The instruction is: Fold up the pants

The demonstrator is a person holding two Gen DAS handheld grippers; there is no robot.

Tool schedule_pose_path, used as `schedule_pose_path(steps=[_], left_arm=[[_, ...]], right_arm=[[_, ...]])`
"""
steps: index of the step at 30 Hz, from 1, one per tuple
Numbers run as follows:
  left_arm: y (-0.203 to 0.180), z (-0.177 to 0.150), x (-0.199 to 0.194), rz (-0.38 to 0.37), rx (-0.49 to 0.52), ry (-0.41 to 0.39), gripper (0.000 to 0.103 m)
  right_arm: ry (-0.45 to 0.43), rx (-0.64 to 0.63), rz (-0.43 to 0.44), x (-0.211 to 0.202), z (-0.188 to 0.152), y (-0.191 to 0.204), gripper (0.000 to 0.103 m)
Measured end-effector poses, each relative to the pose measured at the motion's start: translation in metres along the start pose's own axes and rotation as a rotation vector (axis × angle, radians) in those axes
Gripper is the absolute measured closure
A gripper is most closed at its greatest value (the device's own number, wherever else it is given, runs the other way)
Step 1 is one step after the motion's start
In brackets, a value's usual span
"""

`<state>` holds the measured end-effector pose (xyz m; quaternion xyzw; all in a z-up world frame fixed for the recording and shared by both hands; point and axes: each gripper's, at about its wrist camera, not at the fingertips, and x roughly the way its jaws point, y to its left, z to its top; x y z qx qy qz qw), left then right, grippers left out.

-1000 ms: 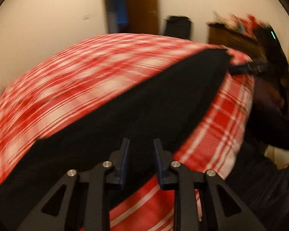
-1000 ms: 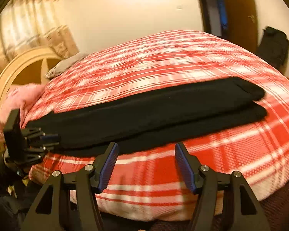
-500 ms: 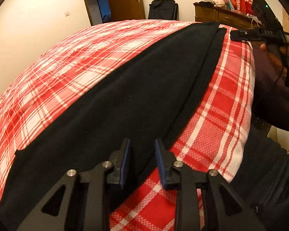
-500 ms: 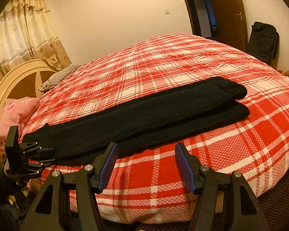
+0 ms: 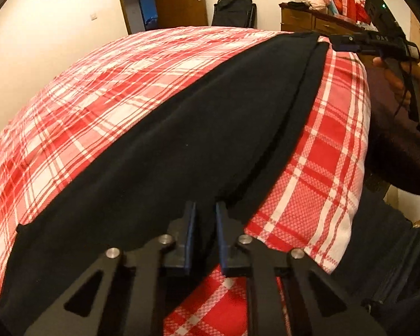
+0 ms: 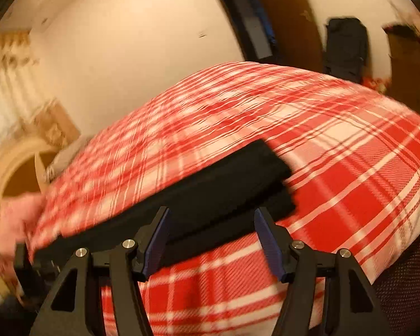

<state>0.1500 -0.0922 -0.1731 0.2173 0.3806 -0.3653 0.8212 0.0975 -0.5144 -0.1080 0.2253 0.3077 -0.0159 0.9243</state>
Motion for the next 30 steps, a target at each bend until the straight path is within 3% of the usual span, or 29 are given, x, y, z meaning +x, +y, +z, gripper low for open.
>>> schedule_pose_path(steps=[8, 10, 13, 23, 26, 30], left_arm=[[0.001, 0.002, 0.001, 0.006, -0.021, 0.007, 0.091], [0.003, 0.003, 0.0, 0.001, -0.033, 0.003, 0.091], [0.007, 0.003, 0.0, -0.003, -0.044, 0.001, 0.091], [0.016, 0.005, -0.004, 0.002, -0.095, -0.012, 0.086], [0.012, 0.004, -0.004, 0.006, -0.067, -0.02, 0.095], [0.017, 0.008, -0.018, 0.025, -0.06, -0.066, 0.098]], right_arm=[[0.02, 0.117, -0.017, 0.028, 0.034, -0.031, 0.042], [0.039, 0.12, -0.046, 0.039, 0.037, -0.035, 0.071], [0.051, 0.127, -0.072, 0.05, 0.039, -0.039, 0.086], [0.05, 0.058, -0.09, 0.048, 0.045, -0.027, 0.097], [0.04, 0.038, -0.076, 0.04, 0.051, -0.019, 0.097], [0.014, 0.014, -0.034, 0.02, 0.057, -0.007, 0.097]])
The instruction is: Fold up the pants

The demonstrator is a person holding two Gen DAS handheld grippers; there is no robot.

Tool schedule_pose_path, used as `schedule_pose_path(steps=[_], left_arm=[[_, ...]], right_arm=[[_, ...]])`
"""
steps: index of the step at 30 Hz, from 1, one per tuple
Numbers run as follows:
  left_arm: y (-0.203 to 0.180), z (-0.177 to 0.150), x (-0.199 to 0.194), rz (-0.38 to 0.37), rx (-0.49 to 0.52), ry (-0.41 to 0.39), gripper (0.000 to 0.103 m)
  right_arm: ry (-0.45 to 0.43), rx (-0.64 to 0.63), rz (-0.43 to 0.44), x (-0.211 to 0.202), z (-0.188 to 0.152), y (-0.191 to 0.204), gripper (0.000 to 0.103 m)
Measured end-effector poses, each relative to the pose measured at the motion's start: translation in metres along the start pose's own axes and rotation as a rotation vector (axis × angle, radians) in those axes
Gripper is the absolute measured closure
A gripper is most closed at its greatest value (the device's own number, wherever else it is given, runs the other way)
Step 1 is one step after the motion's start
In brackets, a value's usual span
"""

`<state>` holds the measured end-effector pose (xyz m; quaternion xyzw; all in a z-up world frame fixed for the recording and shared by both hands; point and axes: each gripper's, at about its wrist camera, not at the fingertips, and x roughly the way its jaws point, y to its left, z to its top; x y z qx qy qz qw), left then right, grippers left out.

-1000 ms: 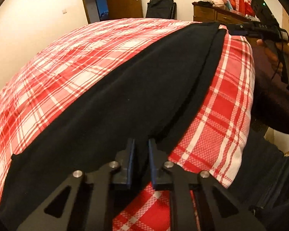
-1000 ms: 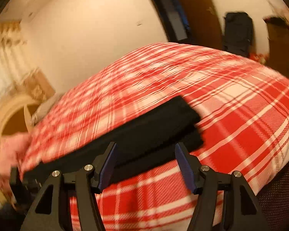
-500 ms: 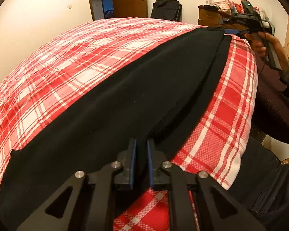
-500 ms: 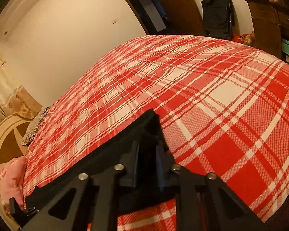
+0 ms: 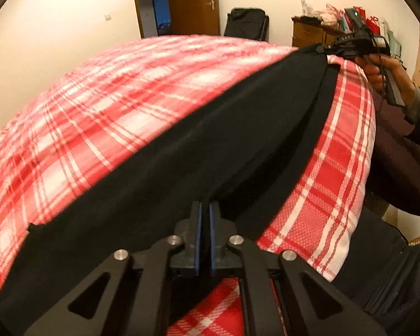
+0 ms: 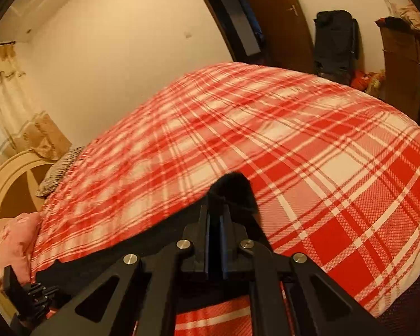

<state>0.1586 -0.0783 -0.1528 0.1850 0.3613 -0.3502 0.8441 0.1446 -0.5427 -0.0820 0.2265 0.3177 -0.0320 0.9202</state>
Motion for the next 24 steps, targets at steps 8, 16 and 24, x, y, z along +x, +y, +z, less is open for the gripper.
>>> schedule_pose_path(steps=[8, 16, 24], left_arm=[[0.008, -0.003, -0.021, -0.041, -0.001, -0.029, 0.098], [-0.006, -0.025, 0.01, -0.04, 0.017, 0.032, 0.098], [0.005, -0.025, 0.001, -0.068, -0.042, 0.011, 0.098]], right_arm=[[0.044, 0.031, -0.021, -0.002, -0.025, -0.017, 0.097], [0.01, 0.043, 0.005, -0.02, -0.03, -0.023, 0.097], [0.05, 0.083, -0.02, -0.004, -0.043, -0.045, 0.096]])
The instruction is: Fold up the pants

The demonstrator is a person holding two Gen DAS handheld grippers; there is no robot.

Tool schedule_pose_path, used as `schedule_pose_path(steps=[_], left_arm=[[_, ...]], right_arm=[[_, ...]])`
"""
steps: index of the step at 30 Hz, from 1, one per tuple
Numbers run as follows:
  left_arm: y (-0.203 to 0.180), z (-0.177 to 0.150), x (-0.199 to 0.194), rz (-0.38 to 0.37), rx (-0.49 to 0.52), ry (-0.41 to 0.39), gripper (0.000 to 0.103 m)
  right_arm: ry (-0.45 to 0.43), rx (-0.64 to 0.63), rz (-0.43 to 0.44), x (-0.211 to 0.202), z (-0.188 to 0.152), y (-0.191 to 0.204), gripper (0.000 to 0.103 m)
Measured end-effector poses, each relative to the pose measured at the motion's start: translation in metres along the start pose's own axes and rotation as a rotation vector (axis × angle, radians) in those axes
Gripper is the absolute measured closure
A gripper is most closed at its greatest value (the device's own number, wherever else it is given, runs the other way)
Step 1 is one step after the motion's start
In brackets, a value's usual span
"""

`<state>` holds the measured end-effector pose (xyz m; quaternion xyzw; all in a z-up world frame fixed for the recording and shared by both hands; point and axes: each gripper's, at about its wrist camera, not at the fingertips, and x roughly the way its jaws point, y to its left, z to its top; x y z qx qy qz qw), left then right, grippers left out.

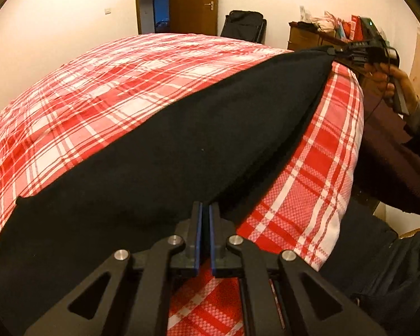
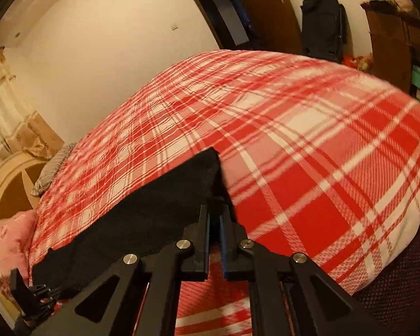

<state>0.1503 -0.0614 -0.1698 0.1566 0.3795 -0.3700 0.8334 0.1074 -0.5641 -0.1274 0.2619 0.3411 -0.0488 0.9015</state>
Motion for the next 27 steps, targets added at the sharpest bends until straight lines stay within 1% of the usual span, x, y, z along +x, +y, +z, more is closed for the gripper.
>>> schedule_pose_path(steps=[1, 2, 3, 4, 5, 6, 7, 9, 11, 12, 14, 15, 16, 17, 18, 19, 20, 21, 23, 24, 25, 26, 27], left_arm=[[0.0, -0.001, 0.0, -0.001, -0.001, 0.0, 0.098], [-0.001, -0.003, 0.0, -0.003, -0.003, 0.002, 0.098], [-0.003, -0.005, 0.001, -0.007, 0.001, 0.006, 0.098], [-0.005, -0.006, 0.003, -0.008, 0.009, 0.01, 0.098], [-0.009, -0.007, 0.005, -0.008, 0.028, 0.017, 0.098], [-0.012, -0.008, 0.005, -0.001, 0.047, 0.018, 0.097], [-0.015, -0.009, 0.004, 0.011, 0.07, 0.016, 0.094], [-0.018, -0.008, 0.003, 0.042, 0.098, 0.02, 0.089], [-0.017, -0.007, -0.002, 0.037, 0.096, 0.023, 0.088], [-0.018, -0.006, -0.006, 0.036, 0.099, 0.014, 0.087], [-0.018, -0.006, -0.016, 0.047, 0.1, -0.019, 0.081], [-0.017, -0.005, -0.022, 0.047, 0.09, -0.042, 0.07], [-0.016, -0.005, -0.026, 0.048, 0.076, -0.063, 0.057], [-0.013, -0.004, -0.028, 0.056, 0.062, -0.078, 0.052], [-0.012, -0.004, -0.026, 0.063, 0.054, -0.079, 0.049], [-0.01, -0.005, -0.023, 0.063, 0.042, -0.07, 0.049], [-0.007, -0.006, -0.017, 0.057, 0.026, -0.058, 0.049], [-0.004, -0.008, -0.012, 0.046, 0.011, -0.044, 0.05], [-0.001, -0.015, 0.0, 0.021, -0.015, 0.014, 0.053], [-0.003, -0.019, 0.0, 0.024, -0.007, 0.005, 0.053], [-0.005, -0.022, -0.001, 0.026, 0.006, -0.001, 0.053], [-0.006, -0.025, -0.003, 0.023, 0.013, 0.001, 0.053], [-0.007, -0.027, -0.007, 0.019, 0.008, -0.002, 0.053]], right_arm=[[0.0, 0.022, 0.018, -0.002, -0.001, -0.004, 0.093], [0.001, 0.026, 0.016, -0.003, 0.0, -0.004, 0.089], [-0.01, 0.015, -0.019, -0.009, 0.001, -0.002, 0.072], [-0.028, -0.006, -0.069, -0.015, 0.002, 0.002, 0.044], [-0.045, -0.023, -0.103, -0.019, 0.002, 0.006, 0.037], [-0.092, -0.051, -0.143, -0.03, 0.003, 0.014, 0.037], [-0.113, -0.064, -0.144, -0.036, 0.004, 0.018, 0.037], [-0.154, -0.111, -0.115, -0.048, 0.006, 0.038, 0.037], [-0.155, -0.172, -0.069, -0.048, 0.005, 0.061, 0.037], [-0.133, -0.205, -0.036, -0.042, 0.002, 0.073, 0.037], [-0.074, -0.251, 0.031, -0.026, -0.006, 0.091, 0.037], [-0.026, -0.275, 0.063, -0.012, -0.014, 0.101, 0.037], [0.004, -0.287, 0.07, -0.004, -0.019, 0.105, 0.037], [0.053, -0.304, 0.068, 0.009, -0.026, 0.11, 0.037], [0.129, -0.332, 0.046, 0.025, -0.038, 0.116, 0.038], [0.163, -0.351, 0.034, 0.032, -0.045, 0.119, 0.038], [0.172, -0.398, 0.004, 0.035, -0.055, 0.123, 0.038], [0.155, -0.469, -0.039, 0.034, -0.063, 0.13, 0.038], [0.169, -0.521, -0.084, 0.032, -0.069, 0.138, 0.039], [0.174, -0.534, -0.096, 0.028, -0.07, 0.144, 0.04], [0.171, -0.549, -0.078, 0.022, -0.071, 0.151, 0.044], [0.169, -0.56, -0.052, 0.02, -0.071, 0.154, 0.044], [0.165, -0.583, -0.007, 0.017, -0.074, 0.166, 0.044]])
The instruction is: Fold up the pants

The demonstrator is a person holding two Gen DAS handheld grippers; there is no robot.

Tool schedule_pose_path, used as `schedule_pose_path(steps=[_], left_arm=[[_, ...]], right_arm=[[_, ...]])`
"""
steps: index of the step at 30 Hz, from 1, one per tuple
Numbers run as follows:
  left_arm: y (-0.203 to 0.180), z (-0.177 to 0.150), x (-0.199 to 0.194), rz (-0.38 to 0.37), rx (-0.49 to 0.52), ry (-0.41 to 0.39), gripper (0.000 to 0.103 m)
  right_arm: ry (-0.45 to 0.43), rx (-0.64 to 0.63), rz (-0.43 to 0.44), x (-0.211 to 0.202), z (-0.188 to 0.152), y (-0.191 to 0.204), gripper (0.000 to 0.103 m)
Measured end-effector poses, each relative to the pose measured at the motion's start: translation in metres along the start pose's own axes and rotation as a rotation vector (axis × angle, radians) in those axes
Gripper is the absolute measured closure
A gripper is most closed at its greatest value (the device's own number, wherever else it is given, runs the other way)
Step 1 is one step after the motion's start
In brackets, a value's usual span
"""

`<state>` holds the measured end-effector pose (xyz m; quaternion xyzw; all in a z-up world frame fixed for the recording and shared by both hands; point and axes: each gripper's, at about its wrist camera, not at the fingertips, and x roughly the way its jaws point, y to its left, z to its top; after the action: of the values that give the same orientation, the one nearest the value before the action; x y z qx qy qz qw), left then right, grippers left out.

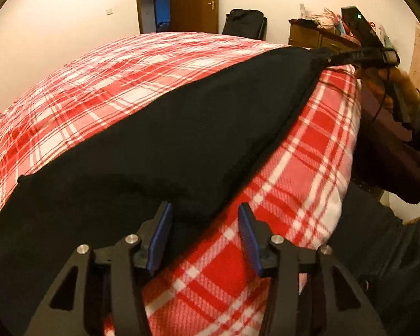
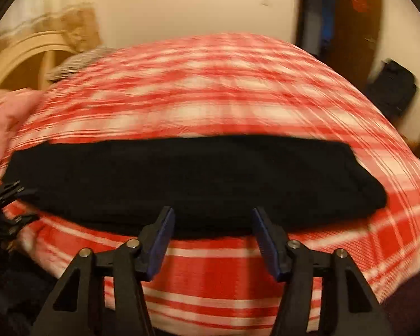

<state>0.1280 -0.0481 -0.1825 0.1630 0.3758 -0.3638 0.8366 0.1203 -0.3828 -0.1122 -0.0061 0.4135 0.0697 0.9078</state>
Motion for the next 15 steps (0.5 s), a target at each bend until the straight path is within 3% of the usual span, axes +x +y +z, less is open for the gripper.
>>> schedule_pose_path(steps=[3, 6, 11, 15], left_arm=[[0.006, -0.003, -0.012, -0.016, -0.04, -0.019, 0.053], [0.015, -0.006, -0.025, 0.059, -0.055, -0.053, 0.053], [0.04, -0.017, -0.042, 0.165, -0.076, -0.064, 0.053], [0.07, -0.03, -0.06, 0.233, -0.156, -0.073, 0.051]], right_arm=[[0.001, -0.115, 0.079, 0.008, 0.006, 0.047, 0.047], [0.017, -0.288, 0.142, 0.028, 0.0, 0.105, 0.052], [0.033, -0.447, 0.216, 0.05, -0.015, 0.17, 0.056], [0.05, -0.506, 0.198, 0.072, -0.02, 0.194, 0.074]])
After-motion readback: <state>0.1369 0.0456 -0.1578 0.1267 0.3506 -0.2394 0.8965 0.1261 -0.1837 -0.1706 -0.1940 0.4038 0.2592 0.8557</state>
